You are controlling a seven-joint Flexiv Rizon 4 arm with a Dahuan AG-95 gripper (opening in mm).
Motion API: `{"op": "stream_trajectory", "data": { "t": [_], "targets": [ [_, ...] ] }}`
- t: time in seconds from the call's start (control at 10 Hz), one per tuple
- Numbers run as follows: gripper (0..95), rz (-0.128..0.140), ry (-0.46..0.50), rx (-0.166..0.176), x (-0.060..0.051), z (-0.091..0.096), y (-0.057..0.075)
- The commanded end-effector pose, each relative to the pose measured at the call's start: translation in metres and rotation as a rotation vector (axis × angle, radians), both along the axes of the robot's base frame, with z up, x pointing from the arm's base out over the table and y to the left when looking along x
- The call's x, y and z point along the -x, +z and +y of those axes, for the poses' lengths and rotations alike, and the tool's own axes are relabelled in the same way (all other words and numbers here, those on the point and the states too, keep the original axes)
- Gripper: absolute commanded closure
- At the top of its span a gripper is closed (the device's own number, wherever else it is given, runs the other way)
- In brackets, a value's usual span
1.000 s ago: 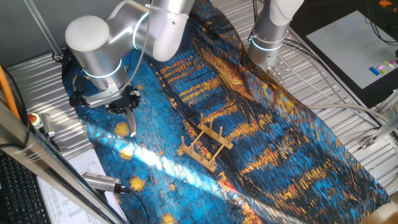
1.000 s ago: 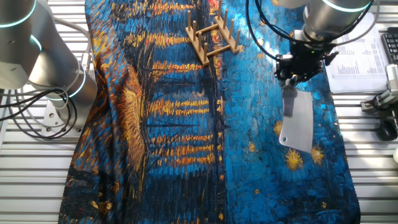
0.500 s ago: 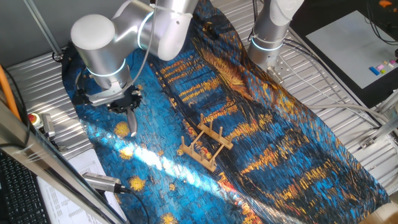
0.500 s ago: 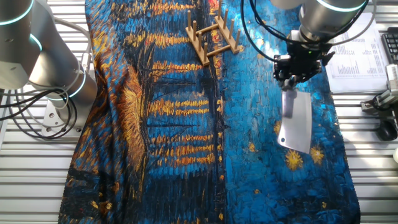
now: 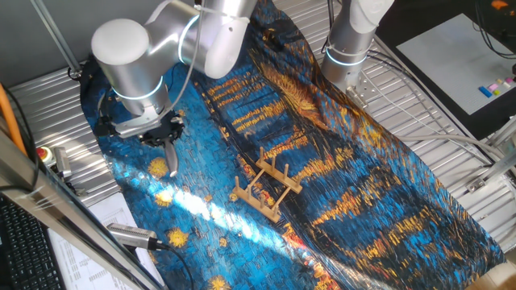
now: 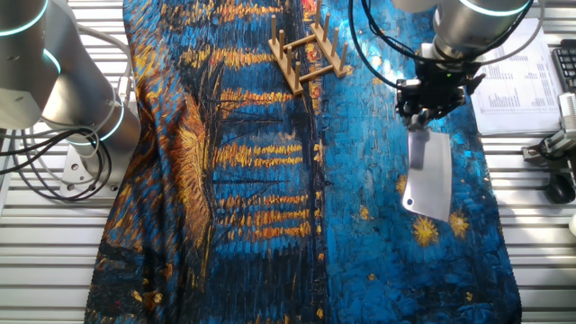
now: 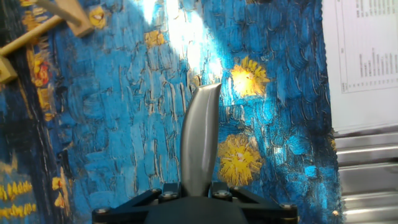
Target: Put the knife on the knife rack
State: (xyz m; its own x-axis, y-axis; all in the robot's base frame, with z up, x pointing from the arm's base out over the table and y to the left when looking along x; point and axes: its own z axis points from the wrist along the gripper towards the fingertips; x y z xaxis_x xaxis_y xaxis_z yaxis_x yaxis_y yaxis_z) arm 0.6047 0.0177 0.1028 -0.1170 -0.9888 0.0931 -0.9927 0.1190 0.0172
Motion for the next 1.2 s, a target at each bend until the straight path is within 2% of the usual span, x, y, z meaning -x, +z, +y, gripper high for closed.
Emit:
{"op": "stream_trajectory", "data": {
  "t": [0.1,0.2,0.6,1.0,1.2],
  "targets": [
    [95.0,0.045,-0.064,-0.019,0.001,0.002,0.008],
    [95.0,0.062,-0.082,-0.036,0.002,0.006,0.014],
    [95.0,0.098,-0.138,-0.045,0.007,0.025,0.029],
    [95.0,0.104,-0.207,-0.049,0.030,0.055,0.036],
    [95.0,0.110,-0.238,-0.081,0.037,0.067,0.040]
  ]
}}
